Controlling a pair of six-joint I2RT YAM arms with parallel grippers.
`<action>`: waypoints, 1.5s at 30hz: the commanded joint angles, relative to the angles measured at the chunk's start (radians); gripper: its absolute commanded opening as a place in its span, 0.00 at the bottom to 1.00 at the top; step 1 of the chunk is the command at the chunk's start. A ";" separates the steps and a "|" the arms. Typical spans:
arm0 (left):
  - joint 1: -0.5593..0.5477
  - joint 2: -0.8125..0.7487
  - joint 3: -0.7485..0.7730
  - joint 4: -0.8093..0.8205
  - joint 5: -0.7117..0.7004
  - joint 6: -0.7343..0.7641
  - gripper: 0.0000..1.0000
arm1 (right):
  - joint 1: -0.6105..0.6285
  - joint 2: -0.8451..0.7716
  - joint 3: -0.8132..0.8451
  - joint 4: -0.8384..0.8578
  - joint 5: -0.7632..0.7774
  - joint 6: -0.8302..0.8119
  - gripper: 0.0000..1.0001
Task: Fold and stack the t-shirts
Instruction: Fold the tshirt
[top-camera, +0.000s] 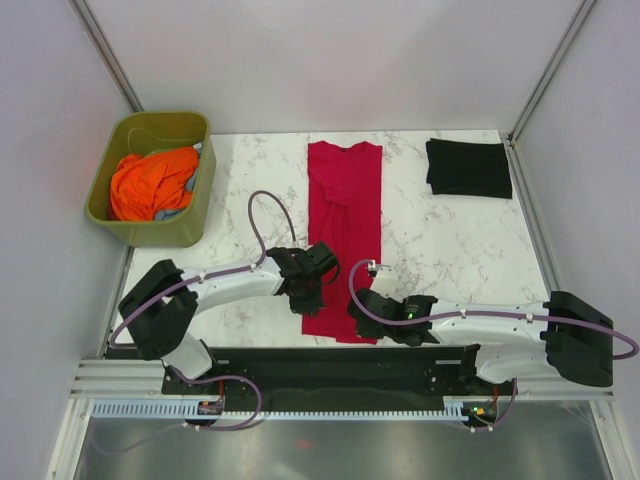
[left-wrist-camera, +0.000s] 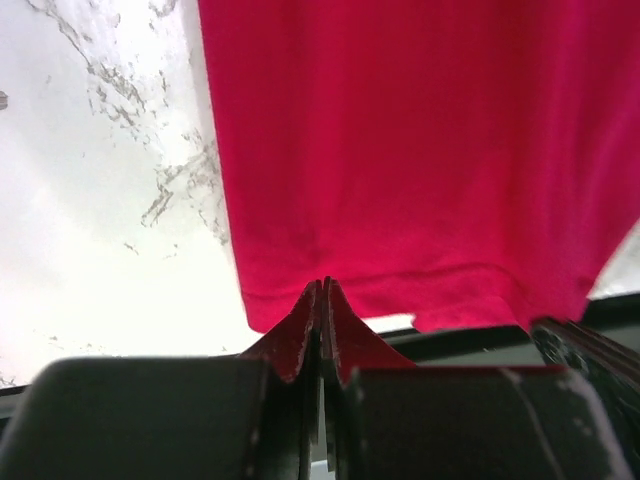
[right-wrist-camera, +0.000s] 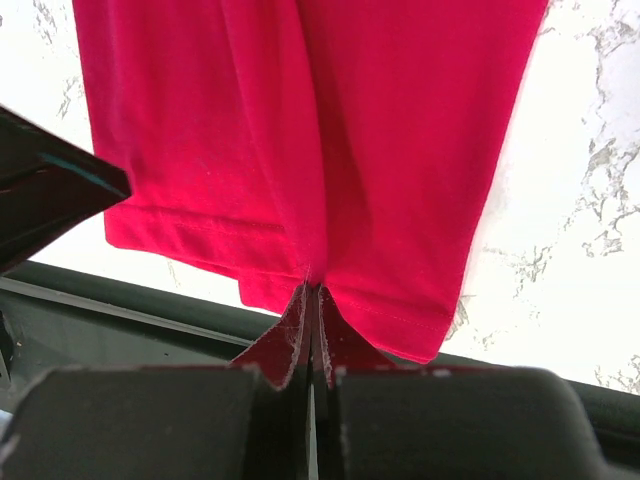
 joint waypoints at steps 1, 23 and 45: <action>-0.006 -0.082 0.005 -0.027 -0.032 -0.017 0.02 | 0.005 -0.017 0.023 0.021 0.018 0.000 0.00; 0.329 -0.412 -0.122 -0.039 0.155 0.183 0.23 | 0.005 0.159 0.267 0.415 -0.037 -0.132 0.00; 0.103 -0.884 -0.636 0.441 0.330 -0.401 0.02 | 0.005 0.064 0.231 0.358 0.096 -0.065 0.00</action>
